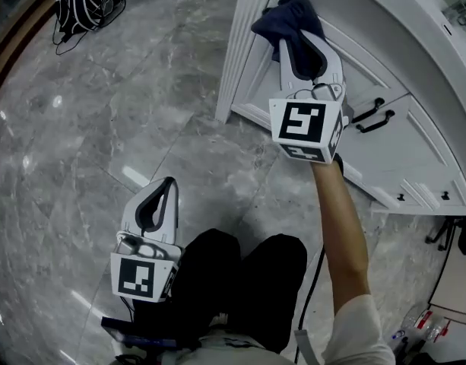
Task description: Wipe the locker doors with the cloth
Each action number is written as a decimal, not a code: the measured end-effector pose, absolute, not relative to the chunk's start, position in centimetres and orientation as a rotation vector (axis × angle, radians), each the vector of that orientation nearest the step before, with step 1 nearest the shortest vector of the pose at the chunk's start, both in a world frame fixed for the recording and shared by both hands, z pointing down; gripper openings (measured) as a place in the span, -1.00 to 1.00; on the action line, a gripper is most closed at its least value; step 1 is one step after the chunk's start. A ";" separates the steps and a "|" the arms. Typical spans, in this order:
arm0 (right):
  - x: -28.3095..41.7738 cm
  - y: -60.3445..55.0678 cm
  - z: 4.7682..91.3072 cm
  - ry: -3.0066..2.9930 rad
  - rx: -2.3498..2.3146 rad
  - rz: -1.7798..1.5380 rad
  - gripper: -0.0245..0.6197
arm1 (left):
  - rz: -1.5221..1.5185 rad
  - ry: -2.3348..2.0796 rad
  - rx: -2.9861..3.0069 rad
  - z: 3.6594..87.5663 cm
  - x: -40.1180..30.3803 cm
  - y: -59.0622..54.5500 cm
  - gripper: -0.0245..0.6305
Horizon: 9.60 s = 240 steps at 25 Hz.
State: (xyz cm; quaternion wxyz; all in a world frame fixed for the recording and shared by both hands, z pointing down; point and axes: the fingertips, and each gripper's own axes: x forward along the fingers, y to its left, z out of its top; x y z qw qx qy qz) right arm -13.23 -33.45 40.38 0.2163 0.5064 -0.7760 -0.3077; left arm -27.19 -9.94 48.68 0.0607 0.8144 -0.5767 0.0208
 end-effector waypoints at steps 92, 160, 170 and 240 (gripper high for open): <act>0.6 -32.1 43.1 -1.998 1.782 -0.395 -0.68 | 0.014 -1.758 2.449 52.3 -27.7 -5.3 -0.92; 15.6 -25.7 62.0 -1.721 1.428 -0.371 -0.69 | 0.107 -1.693 2.528 52.3 -21.7 -4.5 -0.92; 16.0 -26.0 51.5 -1.725 1.513 -0.484 -0.69 | 0.099 -1.671 2.535 52.2 -21.1 -4.4 -0.92; 30.8 -19.8 72.6 -1.692 1.706 -0.033 -0.69 | 0.254 -1.666 2.579 52.3 -16.9 -4.4 -0.92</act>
